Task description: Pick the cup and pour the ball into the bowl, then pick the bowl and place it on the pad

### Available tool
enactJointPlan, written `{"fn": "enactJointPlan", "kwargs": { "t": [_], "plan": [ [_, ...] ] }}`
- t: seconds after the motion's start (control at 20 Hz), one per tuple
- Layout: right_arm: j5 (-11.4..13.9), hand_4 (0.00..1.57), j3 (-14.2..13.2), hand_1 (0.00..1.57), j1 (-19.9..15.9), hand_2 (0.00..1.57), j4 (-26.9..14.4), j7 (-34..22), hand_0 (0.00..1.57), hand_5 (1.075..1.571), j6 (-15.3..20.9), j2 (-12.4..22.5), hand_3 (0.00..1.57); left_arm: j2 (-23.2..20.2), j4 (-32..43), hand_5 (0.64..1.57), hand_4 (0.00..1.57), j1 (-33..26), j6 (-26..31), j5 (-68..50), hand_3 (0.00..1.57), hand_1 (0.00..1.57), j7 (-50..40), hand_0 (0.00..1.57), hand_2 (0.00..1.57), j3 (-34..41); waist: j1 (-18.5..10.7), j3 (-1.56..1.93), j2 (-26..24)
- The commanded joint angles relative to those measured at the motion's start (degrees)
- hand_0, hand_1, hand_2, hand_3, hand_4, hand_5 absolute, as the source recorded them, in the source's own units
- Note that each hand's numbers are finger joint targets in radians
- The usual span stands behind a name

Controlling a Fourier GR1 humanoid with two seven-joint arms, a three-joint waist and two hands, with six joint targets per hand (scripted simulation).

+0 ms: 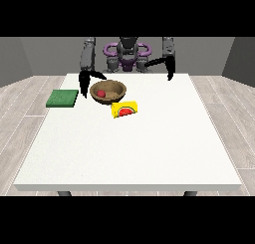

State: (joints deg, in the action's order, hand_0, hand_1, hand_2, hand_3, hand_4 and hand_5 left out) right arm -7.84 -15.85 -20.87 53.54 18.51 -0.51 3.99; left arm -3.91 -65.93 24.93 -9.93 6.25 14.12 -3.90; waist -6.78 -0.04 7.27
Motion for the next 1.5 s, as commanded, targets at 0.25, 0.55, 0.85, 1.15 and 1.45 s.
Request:
{"fn": "enactJointPlan", "kwargs": {
  "t": [0.25,0.55,0.85,1.15,1.45],
  "plan": [
    [-0.4,0.20,-0.5,0.00,-4.9,0.00,-12.2,7.4,0.00,1.562,1.8,-0.1,0.00,-4.2,-3.9,1.565,0.00,-2.7,5.7,-2.2,0.00,0.00,1.6,0.00,0.00,3.7,-0.3,0.06,1.9],
    [-0.5,0.13,-0.6,0.00,-7.2,0.00,-19.9,13.5,0.00,1.562,-0.4,1.8,0.00,-4.8,-7.6,1.566,0.00,-1.1,5.9,-1.8,0.00,0.00,-2.3,0.00,0.00,4.9,-0.3,0.07,3.1],
    [0.9,0.47,-1.7,1.45,-1.8,1.57,-24.1,6.3,1.45,1.512,8.3,1.4,0.00,-3.4,-9.5,1.571,0.08,-0.9,5.2,-1.6,0.00,0.00,-2.5,0.00,0.00,3.6,-1.3,0.04,4.6],
    [13.3,0.94,4.4,1.57,-2.1,1.57,-23.5,2.5,1.57,1.558,25.6,6.2,1.56,-2.8,-10.0,1.531,0.66,0.0,8.0,-2.2,0.00,0.00,-2.8,0.00,0.00,1.5,-6.7,-0.20,3.8],
    [17.5,0.86,9.9,1.57,-5.0,1.57,-20.1,-14.3,1.57,1.567,27.0,6.2,1.05,-3.5,-2.5,1.423,0.96,-4.4,8.3,-4.4,0.00,0.00,-1.0,0.00,0.00,5.5,-1.3,-0.22,-5.6]
  ]
}}
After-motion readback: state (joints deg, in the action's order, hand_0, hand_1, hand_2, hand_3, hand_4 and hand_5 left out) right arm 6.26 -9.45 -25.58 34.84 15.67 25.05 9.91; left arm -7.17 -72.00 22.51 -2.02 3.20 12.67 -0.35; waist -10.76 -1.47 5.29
